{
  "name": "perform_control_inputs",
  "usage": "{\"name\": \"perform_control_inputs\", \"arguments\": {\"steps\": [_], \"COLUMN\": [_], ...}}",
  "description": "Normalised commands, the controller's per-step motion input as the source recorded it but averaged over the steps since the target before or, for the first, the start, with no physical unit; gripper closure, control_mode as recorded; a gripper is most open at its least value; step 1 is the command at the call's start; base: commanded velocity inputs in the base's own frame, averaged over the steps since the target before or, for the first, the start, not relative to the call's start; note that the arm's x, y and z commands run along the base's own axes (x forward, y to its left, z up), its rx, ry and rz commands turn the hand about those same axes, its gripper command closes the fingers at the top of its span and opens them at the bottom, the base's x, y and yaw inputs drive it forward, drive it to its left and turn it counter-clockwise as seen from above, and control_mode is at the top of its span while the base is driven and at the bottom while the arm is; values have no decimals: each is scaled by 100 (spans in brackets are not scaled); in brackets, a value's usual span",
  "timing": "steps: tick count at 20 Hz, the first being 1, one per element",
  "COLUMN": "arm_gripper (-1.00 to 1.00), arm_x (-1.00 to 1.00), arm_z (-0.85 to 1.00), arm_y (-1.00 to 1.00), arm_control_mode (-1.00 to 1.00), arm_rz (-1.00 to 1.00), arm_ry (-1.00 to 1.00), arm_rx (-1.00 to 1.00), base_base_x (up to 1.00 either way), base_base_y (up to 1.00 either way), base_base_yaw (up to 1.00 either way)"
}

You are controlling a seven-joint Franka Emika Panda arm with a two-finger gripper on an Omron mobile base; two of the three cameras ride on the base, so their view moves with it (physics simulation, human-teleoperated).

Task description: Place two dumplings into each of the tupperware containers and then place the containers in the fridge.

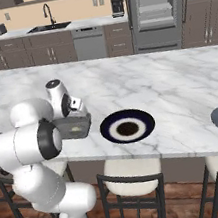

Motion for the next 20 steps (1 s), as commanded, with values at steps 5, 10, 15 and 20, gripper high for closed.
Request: {"name": "perform_control_inputs", "arguments": {"steps": [5, 10, 15, 20], "arm_gripper": [-100, -100, -100, -100], "arm_x": [-52, -57, -64, -71], "arm_z": [64, 49, 34, 24], "arm_y": [-8, -28, -47, -45], "arm_control_mode": [-100, -100, -100, -100], "arm_rz": [0, -1, -2, -1], "arm_ry": [0, 0, 0, 0], "arm_rx": [-3, -4, -2, 2], "base_base_x": [0, 0, 0, 0], "base_base_y": [0, 0, 0, 0], "base_base_yaw": [0, 0, 0, 0]}}
